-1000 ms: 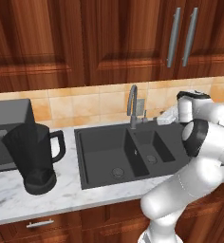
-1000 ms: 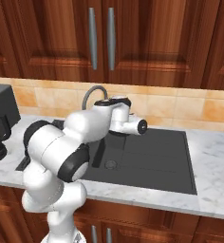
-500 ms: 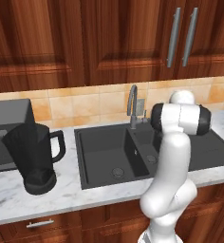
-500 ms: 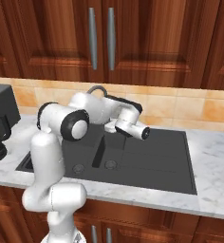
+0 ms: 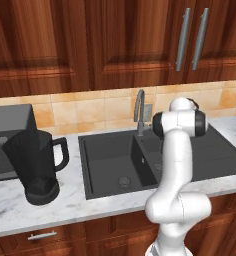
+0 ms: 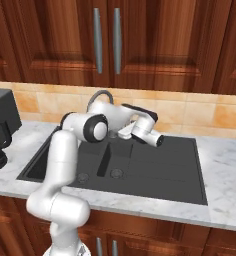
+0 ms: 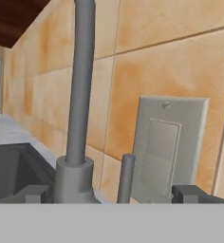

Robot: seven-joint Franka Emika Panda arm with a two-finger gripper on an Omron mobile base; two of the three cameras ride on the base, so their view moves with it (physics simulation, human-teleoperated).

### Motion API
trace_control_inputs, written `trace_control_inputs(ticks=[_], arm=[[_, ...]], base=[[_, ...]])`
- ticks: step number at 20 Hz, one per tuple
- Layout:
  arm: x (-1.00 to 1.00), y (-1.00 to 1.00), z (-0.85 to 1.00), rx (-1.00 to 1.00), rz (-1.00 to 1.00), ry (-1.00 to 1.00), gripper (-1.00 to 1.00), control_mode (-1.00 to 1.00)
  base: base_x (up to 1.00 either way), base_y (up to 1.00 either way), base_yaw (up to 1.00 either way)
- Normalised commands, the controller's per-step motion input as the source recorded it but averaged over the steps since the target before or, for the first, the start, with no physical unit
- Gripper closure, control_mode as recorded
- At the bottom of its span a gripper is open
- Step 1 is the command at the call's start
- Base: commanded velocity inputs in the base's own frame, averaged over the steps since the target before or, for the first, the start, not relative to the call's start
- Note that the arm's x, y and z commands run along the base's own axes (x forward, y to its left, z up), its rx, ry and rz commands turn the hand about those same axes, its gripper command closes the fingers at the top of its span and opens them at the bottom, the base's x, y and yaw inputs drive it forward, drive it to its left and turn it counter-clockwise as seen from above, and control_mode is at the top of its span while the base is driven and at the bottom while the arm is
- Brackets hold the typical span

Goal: Turn on the sink faucet and place the jug under the water for a few seconds to fill it up.

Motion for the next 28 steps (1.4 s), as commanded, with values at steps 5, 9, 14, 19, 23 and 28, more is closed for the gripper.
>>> trace_control_inputs(ticks=[5,9,14,19,23,28], arm=[[0.66,0.22,-0.27,0.00,0.00,0.03,-1.00,-1.00],[0.56,0.09,-0.18,0.00,0.00,0.03,-1.00,-1.00],[0.40,0.03,-0.07,0.00,0.00,0.01,-1.00,-1.00],[0.17,0.34,0.00,0.00,-0.06,0.02,-1.00,-1.00],[0.13,0.16,0.00,0.00,-0.08,0.06,1.00,-1.00],[0.25,0.17,0.00,0.00,-0.11,0.07,1.00,-1.00]], base=[[0.00,0.00,0.00],[0.00,0.00,0.00],[0.00,0.00,0.00],[0.00,0.00,0.00],[0.00,0.00,0.00],[0.00,0.00,0.00]])
